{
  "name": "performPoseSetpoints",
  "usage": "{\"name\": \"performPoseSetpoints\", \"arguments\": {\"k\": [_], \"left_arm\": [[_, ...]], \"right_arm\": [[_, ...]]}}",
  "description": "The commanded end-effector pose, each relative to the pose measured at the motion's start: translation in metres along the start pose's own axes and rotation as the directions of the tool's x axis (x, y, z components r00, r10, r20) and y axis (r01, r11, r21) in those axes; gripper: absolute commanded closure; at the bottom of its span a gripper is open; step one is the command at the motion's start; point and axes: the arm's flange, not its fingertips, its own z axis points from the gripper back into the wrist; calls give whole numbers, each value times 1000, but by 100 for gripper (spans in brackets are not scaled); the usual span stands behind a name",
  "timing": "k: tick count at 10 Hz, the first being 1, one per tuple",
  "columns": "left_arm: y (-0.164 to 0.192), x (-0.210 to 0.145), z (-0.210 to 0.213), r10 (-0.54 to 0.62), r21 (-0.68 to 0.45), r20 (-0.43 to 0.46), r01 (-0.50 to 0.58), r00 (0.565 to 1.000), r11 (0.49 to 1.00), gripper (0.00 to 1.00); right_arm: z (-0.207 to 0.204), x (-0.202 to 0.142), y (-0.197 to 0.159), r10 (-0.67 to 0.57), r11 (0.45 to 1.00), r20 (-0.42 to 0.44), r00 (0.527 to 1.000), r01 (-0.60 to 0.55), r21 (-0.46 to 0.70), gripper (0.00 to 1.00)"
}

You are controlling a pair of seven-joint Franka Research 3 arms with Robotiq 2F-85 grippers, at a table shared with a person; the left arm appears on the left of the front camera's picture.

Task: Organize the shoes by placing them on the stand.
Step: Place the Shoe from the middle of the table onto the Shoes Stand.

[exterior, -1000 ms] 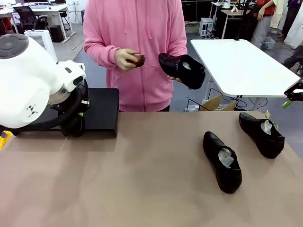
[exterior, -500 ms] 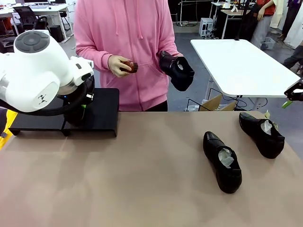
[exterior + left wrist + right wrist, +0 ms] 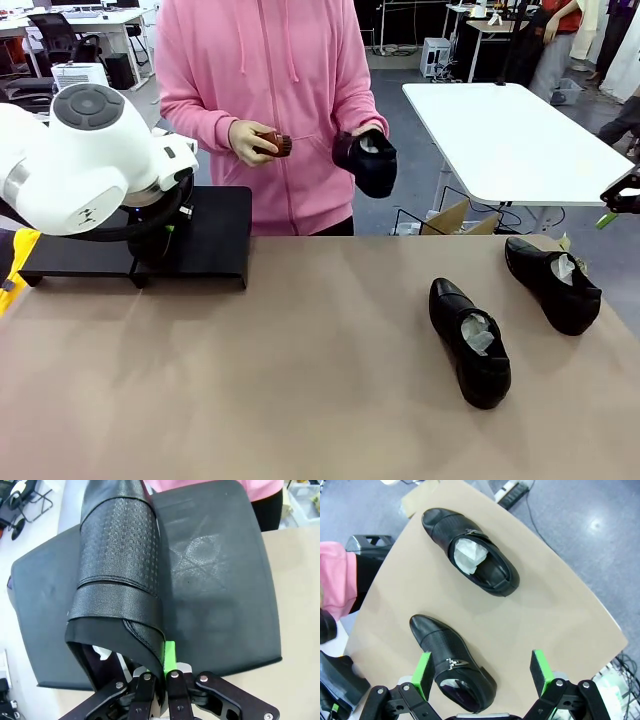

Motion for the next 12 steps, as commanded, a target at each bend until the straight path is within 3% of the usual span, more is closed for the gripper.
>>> {"name": "performPoseSetpoints", "arguments": {"k": [1,3,6,7,10,12], "left_arm": [[-5,12,-5,27,21,50,-28,998,999,100],[-7,9,-11,17,34,35,-18,999,999,100],[-8,3,-10,19,39,7,-19,1000,999,45],[-5,3,-6,25,34,6,-25,1000,999,34],[6,-5,13,109,8,21,-109,994,994,34],[16,-21,45,192,-73,3,-191,981,979,34]], "right_arm": [[0,1,-2,15,1000,2,1000,-15,6,0],[0,1,-2,15,1000,2,1000,-15,6,0],[0,1,-2,15,1000,2,1000,-15,6,0],[0,1,-2,15,1000,2,1000,-15,6,0],[0,1,-2,15,1000,2,1000,-15,6,0],[0,1,-2,15,1000,2,1000,-15,6,0]]}}
